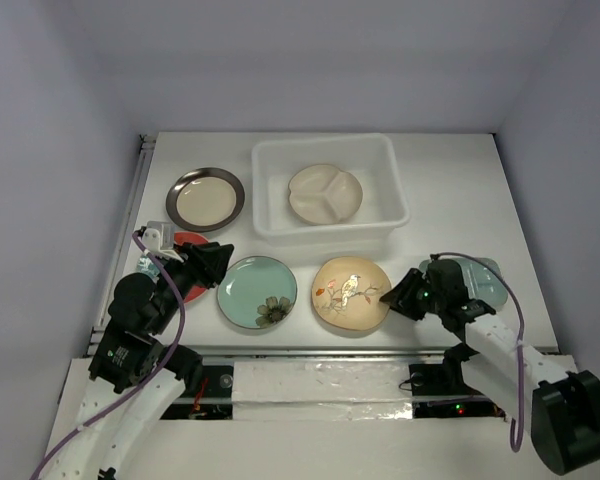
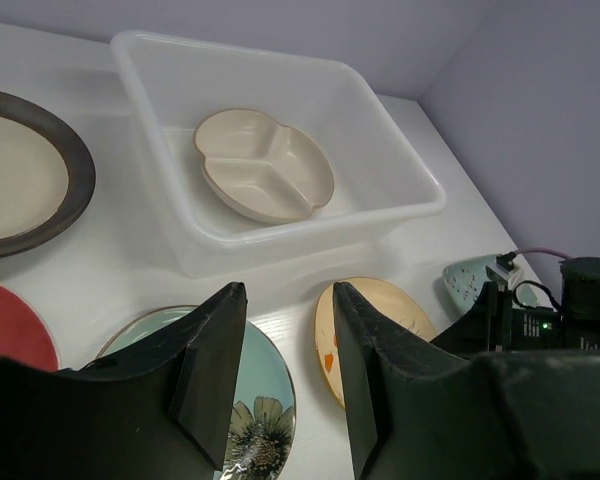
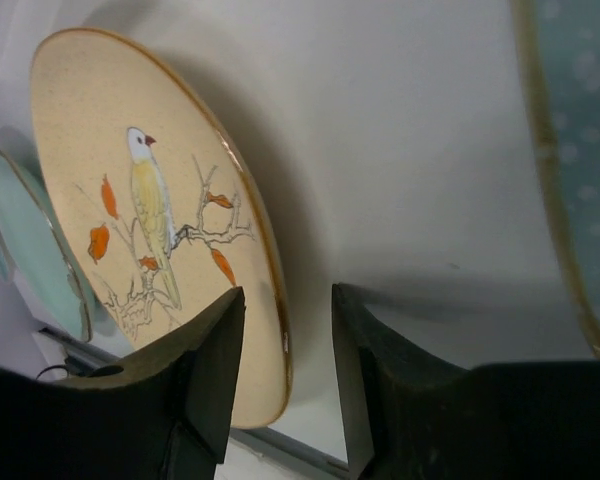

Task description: Place the plates into the plastic bin on the countertop

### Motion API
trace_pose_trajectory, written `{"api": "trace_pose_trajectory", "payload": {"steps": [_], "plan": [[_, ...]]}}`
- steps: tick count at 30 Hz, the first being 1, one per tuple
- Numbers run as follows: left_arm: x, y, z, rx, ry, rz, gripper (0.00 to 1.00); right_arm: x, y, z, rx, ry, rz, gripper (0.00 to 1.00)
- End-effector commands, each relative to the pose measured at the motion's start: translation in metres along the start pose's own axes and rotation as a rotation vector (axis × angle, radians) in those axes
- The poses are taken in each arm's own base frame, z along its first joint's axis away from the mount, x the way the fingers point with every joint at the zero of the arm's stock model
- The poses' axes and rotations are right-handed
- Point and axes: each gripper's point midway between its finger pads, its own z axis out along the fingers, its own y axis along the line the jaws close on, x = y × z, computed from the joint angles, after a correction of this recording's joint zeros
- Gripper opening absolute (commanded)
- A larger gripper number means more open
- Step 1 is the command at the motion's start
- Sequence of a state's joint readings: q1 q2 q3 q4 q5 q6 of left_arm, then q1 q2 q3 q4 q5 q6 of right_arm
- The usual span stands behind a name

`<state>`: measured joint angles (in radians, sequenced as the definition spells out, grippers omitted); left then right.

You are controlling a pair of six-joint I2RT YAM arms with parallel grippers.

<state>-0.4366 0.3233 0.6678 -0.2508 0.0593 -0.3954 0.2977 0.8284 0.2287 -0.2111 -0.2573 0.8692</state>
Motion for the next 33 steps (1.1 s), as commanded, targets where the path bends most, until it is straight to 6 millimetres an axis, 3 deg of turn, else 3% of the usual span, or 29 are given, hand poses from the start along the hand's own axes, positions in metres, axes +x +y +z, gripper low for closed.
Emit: {"api": "trace_pose_trajectory", "payload": {"steps": [1, 4, 9, 13, 16, 17, 18, 20, 24, 27, 28, 31, 33], "plan": [[-0.013, -0.007, 0.000, 0.031, -0.053, 0.001, 0.37, -0.004, 0.020, 0.006, -0.093, -0.009, -0.003, 0.46], [-0.012, -0.007, 0.001, 0.032, -0.049, 0.001, 0.38, -0.002, 0.019, 0.012, -0.094, 0.008, 0.011, 0.41], [-0.012, -0.007, 0.001, 0.032, -0.049, 0.002, 0.38, -0.003, 0.021, 0.018, -0.099, 0.016, 0.026, 0.24], [-0.013, -0.007, 0.000, 0.034, -0.052, 0.002, 0.38, -0.002, 0.020, 0.016, -0.089, 0.018, 0.035, 0.03], [-0.013, -0.007, 0.000, 0.033, -0.050, 0.004, 0.38, 0.001, 0.021, 0.005, -0.084, 0.025, 0.027, 0.00], [-0.013, -0.005, 0.001, 0.025, -0.052, 0.005, 0.38, -0.007, 0.036, -0.006, -0.132, -0.011, 0.003, 0.00], [-0.013, -0.006, 0.001, 0.027, -0.052, 0.005, 0.38, -0.003, 0.032, -0.014, -0.107, 0.005, -0.003, 0.00], [-0.013, -0.005, 0.001, 0.024, -0.053, 0.007, 0.38, -0.007, 0.044, -0.031, -0.134, -0.019, -0.032, 0.00], [-0.014, -0.005, 0.002, 0.027, -0.053, 0.007, 0.38, -0.016, 0.084, -0.095, -0.221, -0.069, -0.132, 0.00], [-0.013, -0.005, 0.002, 0.028, -0.051, 0.007, 0.39, -0.011, 0.099, -0.120, -0.263, -0.044, -0.165, 0.00], [-0.013, -0.005, 0.002, 0.027, -0.052, 0.007, 0.39, -0.013, 0.115, -0.137, -0.320, -0.059, -0.193, 0.00], [-0.014, -0.003, 0.003, 0.018, -0.056, 0.007, 0.39, -0.016, 0.145, -0.164, -0.434, -0.075, -0.225, 0.00], [-0.014, -0.002, 0.003, 0.018, -0.054, 0.007, 0.40, -0.030, 0.178, -0.185, -0.534, -0.133, -0.264, 0.00]]}}
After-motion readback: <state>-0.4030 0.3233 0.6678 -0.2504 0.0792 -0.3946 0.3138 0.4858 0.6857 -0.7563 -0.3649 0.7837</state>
